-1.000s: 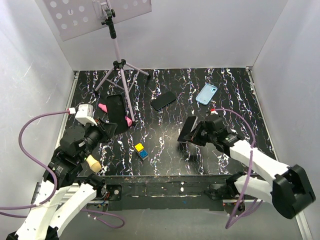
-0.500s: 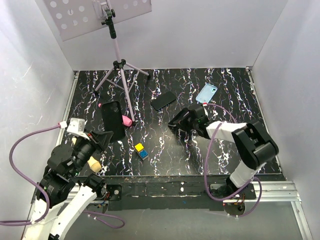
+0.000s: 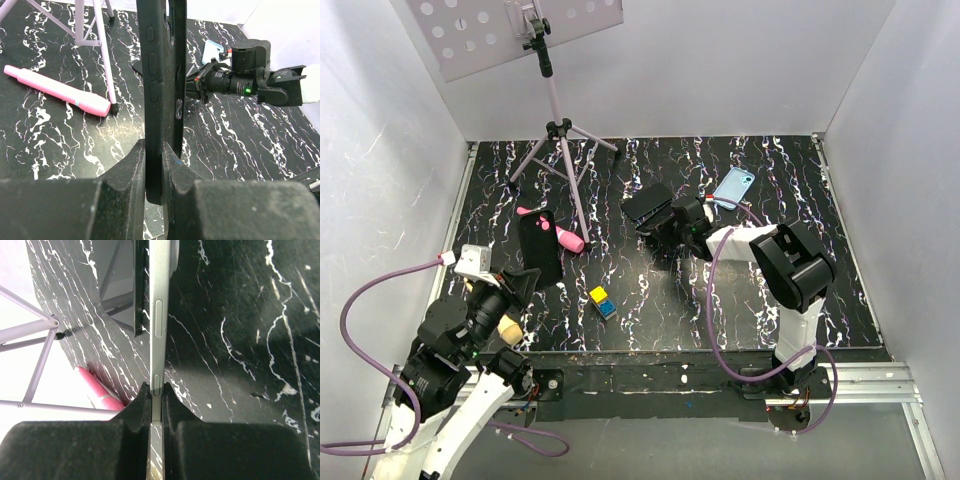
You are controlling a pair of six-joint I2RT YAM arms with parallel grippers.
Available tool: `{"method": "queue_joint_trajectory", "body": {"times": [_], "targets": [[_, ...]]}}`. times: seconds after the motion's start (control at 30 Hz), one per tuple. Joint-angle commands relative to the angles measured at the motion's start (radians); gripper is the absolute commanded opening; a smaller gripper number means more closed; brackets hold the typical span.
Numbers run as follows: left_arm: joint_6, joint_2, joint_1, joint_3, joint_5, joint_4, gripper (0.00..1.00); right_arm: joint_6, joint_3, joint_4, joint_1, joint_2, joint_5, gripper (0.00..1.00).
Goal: Take the phone out of the phone case
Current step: Place the phone at the center of the board.
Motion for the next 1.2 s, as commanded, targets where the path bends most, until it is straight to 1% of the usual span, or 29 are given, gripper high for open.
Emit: {"method": "queue_joint_trajectory", "body": {"times": [0.0, 0.17, 0.27, 0.47, 0.73, 0.93, 1.1, 1.17], "targets": [[0.024, -0.005, -0.005, 0.005, -0.017, 0.011, 0.00, 0.025, 0.045, 0.027, 0.002, 0.031, 0.072, 0.01], [0.024, -0.016, -0.015, 0.005, -0.024, 0.002, 0.00, 0.053, 0.041, 0.031, 0.002, 0.054, 0.093, 0.03], [0.026, -0.019, -0.020, 0.006, -0.023, 0.001, 0.00, 0.050, 0.061, 0.025, 0.000, 0.076, 0.077, 0.04], [0.026, -0.022, -0.029, 0.006, -0.021, -0.001, 0.00, 0.055, 0.074, 0.028, -0.002, 0.099, 0.093, 0.10], [0.026, -0.019, -0.037, 0.006, -0.021, -0.003, 0.00, 0.058, 0.048, 0.016, -0.006, 0.080, 0.121, 0.11], [0.026, -0.016, -0.037, 0.005, -0.023, -0.001, 0.00, 0.042, 0.058, 0.018, -0.012, 0.097, 0.120, 0.12], [0.026, -0.008, -0.037, 0.005, -0.021, -0.001, 0.00, 0.030, 0.071, -0.002, -0.014, 0.100, 0.129, 0.17], [0.024, -0.004, -0.037, 0.005, -0.021, -0.001, 0.00, 0.033, 0.068, -0.007, -0.015, 0.099, 0.136, 0.21]]}}
